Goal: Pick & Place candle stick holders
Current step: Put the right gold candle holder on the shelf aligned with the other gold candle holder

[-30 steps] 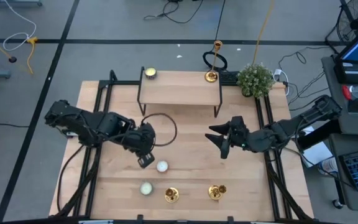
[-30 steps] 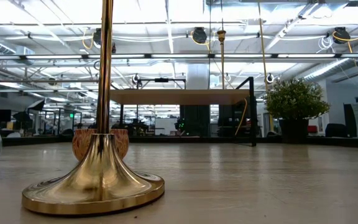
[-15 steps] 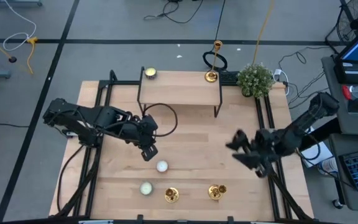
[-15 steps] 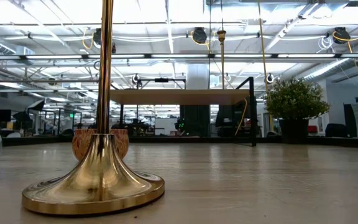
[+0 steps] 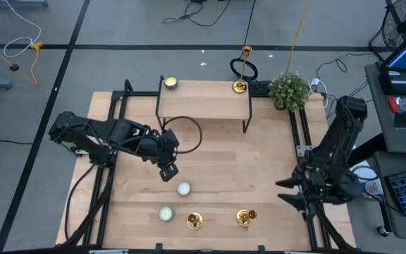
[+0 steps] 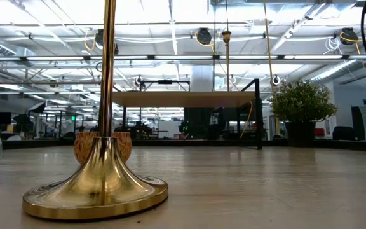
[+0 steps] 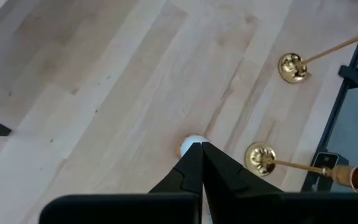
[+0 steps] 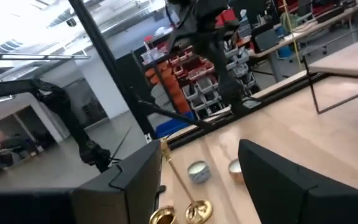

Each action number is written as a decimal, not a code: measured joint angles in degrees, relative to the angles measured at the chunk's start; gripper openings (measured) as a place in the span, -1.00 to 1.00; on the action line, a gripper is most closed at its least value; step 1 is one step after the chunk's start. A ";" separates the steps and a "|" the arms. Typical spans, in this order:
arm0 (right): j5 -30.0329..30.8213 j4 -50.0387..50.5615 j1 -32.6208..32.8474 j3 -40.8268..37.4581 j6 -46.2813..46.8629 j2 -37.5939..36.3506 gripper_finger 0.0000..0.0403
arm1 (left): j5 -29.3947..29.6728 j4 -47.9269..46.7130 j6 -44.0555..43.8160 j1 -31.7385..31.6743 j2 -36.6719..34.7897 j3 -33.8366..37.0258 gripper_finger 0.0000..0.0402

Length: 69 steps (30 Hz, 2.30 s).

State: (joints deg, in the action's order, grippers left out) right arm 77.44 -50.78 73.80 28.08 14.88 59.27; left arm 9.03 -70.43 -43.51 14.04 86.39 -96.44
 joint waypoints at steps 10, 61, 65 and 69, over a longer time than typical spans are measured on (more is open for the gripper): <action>-8.56 2.01 -0.17 1.89 10.58 13.40 0.05 | -0.03 0.00 0.14 -0.57 0.00 0.00 -0.94; -43.30 16.69 -20.96 2.27 26.50 29.54 -0.36 | -5.54 1.29 0.31 -5.13 0.02 -0.02 -0.98; -44.70 16.54 -20.98 2.27 26.49 29.54 -0.45 | -5.41 1.29 0.28 -5.13 0.02 -0.02 -0.94; -44.75 16.32 -20.98 2.27 26.49 29.54 -0.64 | -4.42 1.87 0.02 -5.13 0.02 -0.02 -0.98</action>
State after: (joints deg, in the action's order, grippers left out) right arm 32.69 -34.46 52.82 30.35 41.36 88.82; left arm 4.61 -68.56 -43.48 8.91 86.41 -96.47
